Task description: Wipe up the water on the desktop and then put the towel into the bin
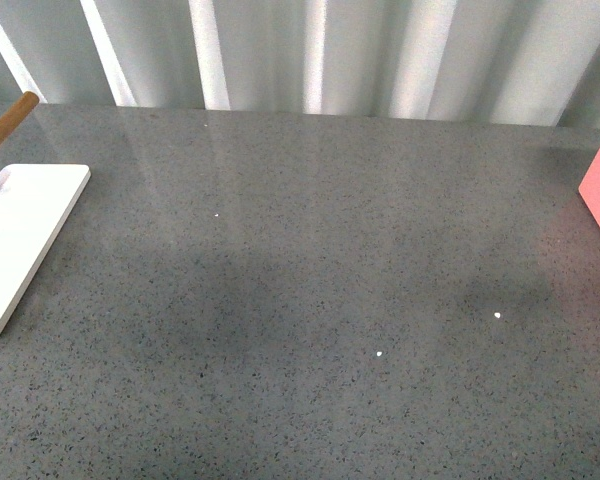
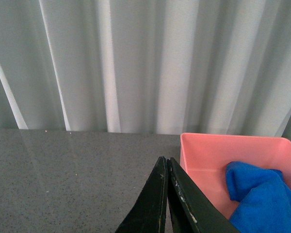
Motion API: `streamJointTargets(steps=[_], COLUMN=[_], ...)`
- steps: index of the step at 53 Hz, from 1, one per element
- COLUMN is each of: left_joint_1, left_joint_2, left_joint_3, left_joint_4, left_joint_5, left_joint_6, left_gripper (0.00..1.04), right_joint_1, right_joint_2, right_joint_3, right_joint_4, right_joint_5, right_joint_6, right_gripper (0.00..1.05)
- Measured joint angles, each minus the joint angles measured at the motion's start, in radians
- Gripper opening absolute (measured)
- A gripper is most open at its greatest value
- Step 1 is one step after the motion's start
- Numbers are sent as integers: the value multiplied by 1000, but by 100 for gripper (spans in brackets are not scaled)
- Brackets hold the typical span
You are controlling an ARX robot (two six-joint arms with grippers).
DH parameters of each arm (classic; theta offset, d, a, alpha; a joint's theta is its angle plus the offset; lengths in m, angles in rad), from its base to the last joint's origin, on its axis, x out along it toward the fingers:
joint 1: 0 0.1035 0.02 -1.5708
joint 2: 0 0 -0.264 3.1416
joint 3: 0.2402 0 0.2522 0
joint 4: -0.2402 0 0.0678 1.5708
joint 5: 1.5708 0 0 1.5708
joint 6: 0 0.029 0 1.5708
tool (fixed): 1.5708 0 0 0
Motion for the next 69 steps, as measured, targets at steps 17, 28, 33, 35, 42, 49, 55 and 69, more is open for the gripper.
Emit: streamJointTargets(steps=[17, 28, 33, 35, 42, 49, 55, 69], left_joint_1=[0, 0, 0, 0, 0, 0, 0, 0], left_joint_2=[0, 0, 0, 0, 0, 0, 0, 0], left_joint_3=[0, 0, 0, 0, 0, 0, 0, 0], left_joint_4=[0, 0, 0, 0, 0, 0, 0, 0], left_joint_5=[0, 0, 0, 0, 0, 0, 0, 0], left_joint_6=[0, 0, 0, 0, 0, 0, 0, 0], left_gripper=[98, 98, 98, 98, 98, 98, 98, 98], right_joint_1=[0, 0, 0, 0, 0, 0, 0, 0], right_joint_2=[-149, -222, -252, -262, -297, -328, -354, -520], right_joint_3=[-1, -1, -1, -1, -1, -1, -1, -1], right_joint_4=[-142, -213, -242, -252, -288, -319, -345, -517], right_joint_5=[1, 3, 3, 3, 3, 3, 3, 5], right_joint_6=[0, 1, 1, 2, 4, 5, 5, 7], right_gripper=[3, 3, 3, 3, 3, 3, 3, 3])
